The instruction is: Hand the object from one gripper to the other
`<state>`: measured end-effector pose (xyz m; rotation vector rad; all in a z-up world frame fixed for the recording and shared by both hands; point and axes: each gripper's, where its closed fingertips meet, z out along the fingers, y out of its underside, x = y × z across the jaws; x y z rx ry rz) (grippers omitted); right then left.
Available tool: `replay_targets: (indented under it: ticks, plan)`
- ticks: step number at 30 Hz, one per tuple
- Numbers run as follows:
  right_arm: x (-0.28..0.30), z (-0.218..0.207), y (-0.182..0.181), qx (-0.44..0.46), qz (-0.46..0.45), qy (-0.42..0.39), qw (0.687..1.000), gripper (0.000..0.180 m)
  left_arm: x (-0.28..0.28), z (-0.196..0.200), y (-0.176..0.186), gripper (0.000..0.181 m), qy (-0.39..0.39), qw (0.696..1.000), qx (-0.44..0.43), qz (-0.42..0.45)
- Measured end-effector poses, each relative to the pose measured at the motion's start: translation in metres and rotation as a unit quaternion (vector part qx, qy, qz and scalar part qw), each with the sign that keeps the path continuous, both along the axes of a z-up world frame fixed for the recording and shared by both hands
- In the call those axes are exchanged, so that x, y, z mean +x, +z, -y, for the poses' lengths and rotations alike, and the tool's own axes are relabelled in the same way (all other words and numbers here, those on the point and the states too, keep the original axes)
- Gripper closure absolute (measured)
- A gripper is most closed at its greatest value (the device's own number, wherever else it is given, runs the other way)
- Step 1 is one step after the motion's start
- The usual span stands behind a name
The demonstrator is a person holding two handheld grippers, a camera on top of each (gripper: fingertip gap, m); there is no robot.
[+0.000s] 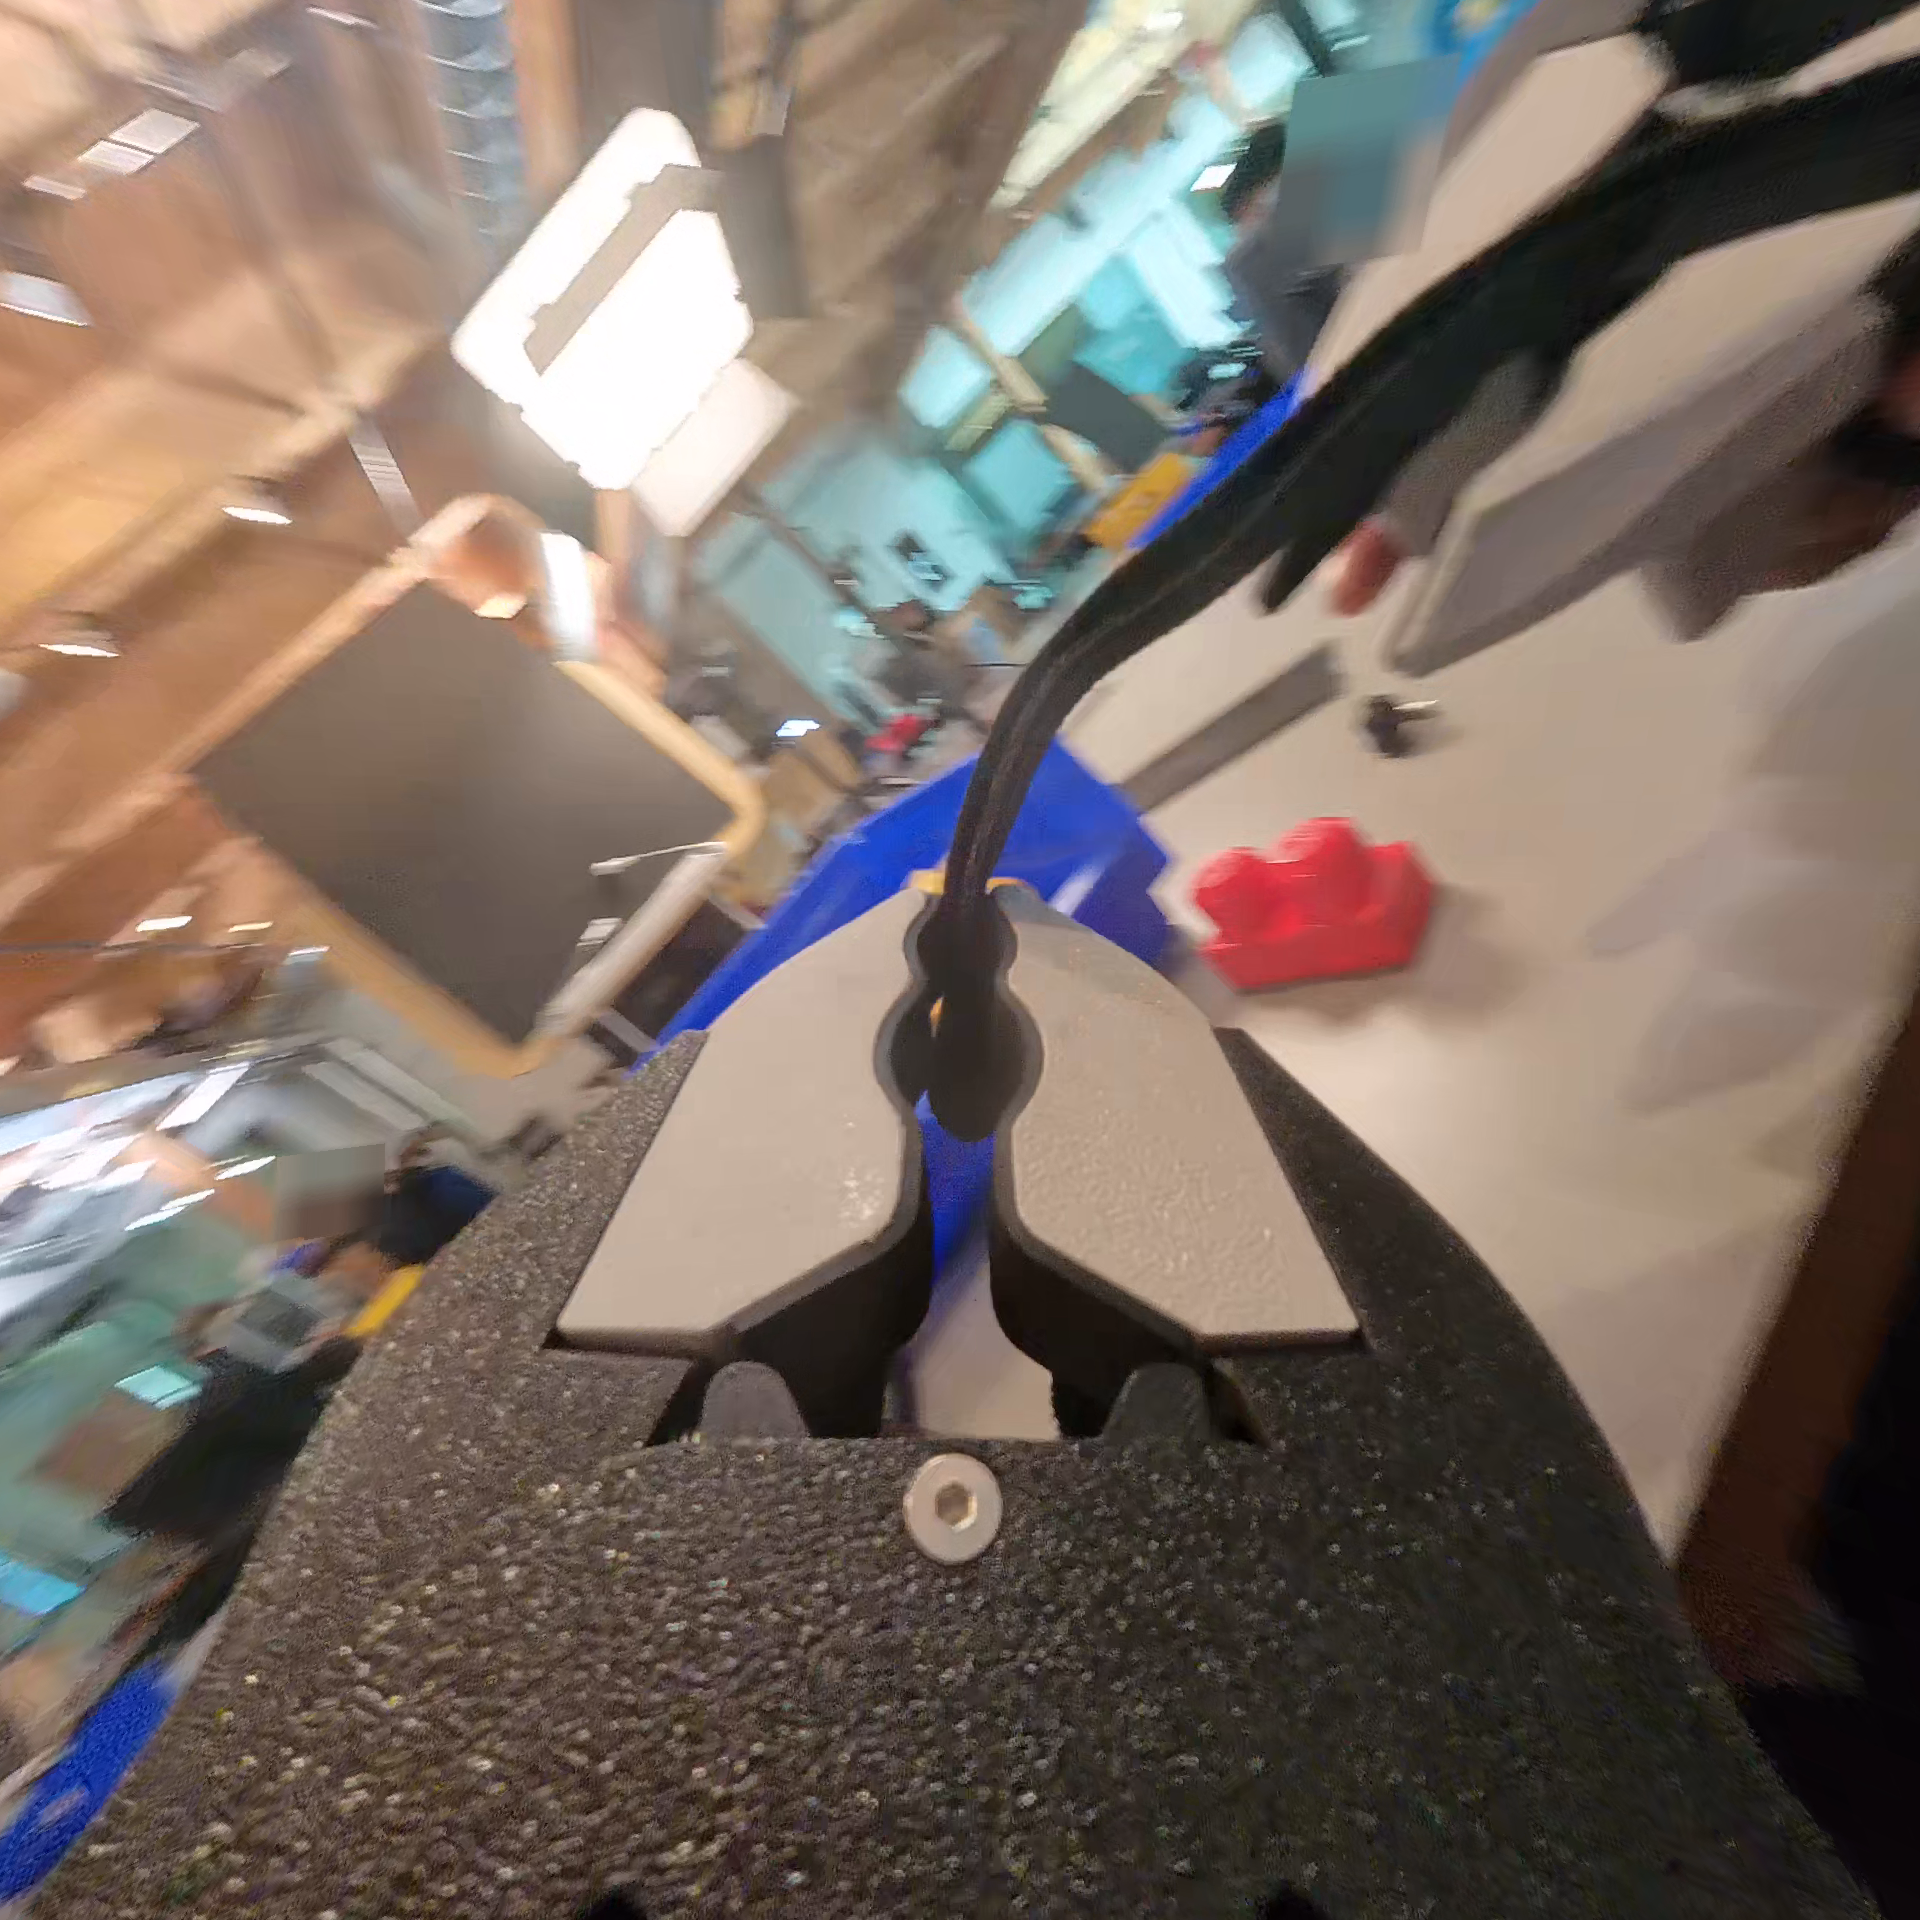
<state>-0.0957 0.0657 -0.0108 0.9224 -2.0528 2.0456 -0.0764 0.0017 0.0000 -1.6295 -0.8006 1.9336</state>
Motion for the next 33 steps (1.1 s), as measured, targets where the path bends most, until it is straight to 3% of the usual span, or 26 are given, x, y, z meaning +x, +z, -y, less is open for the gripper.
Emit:
replay_targets:
  ticks: [4, 7, 9, 12, 16, 21, 26, 29, 31, 33]
  plan:
    - [-0.029, 0.006, -0.002, 0.004, 0.007, -0.061, 0.998, 0.159, 0.010, 0.027, 0.010, 0.175, 0.102, 0.986, -0.118, -0.064]
    - [-0.038, 0.005, 0.003, 0.006, 0.024, -0.082, 0.996, 0.170, 0.010, 0.023, 0.005, 0.174, 0.115, 0.969, -0.203, -0.079]
    - [-0.056, 0.006, 0.001, 0.028, 0.036, -0.124, 0.991, 0.178, 0.011, 0.022, 0.005, 0.175, 0.121, 0.964, -0.217, -0.090]
    - [-0.079, 0.002, -0.006, 0.062, 0.054, -0.158, 0.984, 0.175, 0.015, 0.025, 0.010, 0.175, 0.130, 0.962, -0.215, -0.107]
    - [-0.080, -0.003, 0.001, 0.071, 0.138, -0.131, 0.979, 0.166, 0.015, 0.022, 0.009, 0.175, 0.132, 0.957, -0.233, -0.114]
    - [-0.034, -0.003, 0.014, 0.093, 0.225, -0.028, 0.969, 0.152, 0.011, 0.007, 0.003, 0.175, 0.121, 0.945, -0.284, -0.112]
    - [0.013, 0.008, -0.010, 0.157, 0.170, 0.004, 0.973, 0.131, 0.010, 0.002, 0.001, 0.175, 0.112, 0.941, -0.299, -0.112]
    - [0.027, 0.015, -0.023, 0.172, 0.132, -0.003, 0.976, 0.127, 0.009, 0.000, -0.001, 0.175, 0.110, 0.940, -0.304, -0.110]
    - [0.032, 0.018, -0.027, 0.175, 0.117, -0.011, 0.977, 0.132, 0.009, 0.000, -0.002, 0.175, 0.109, 0.940, -0.305, -0.107]
    - [0.030, 0.022, -0.032, 0.170, 0.088, -0.035, 0.981, 0.152, 0.009, 0.001, -0.002, 0.174, 0.108, 0.941, -0.302, -0.107]
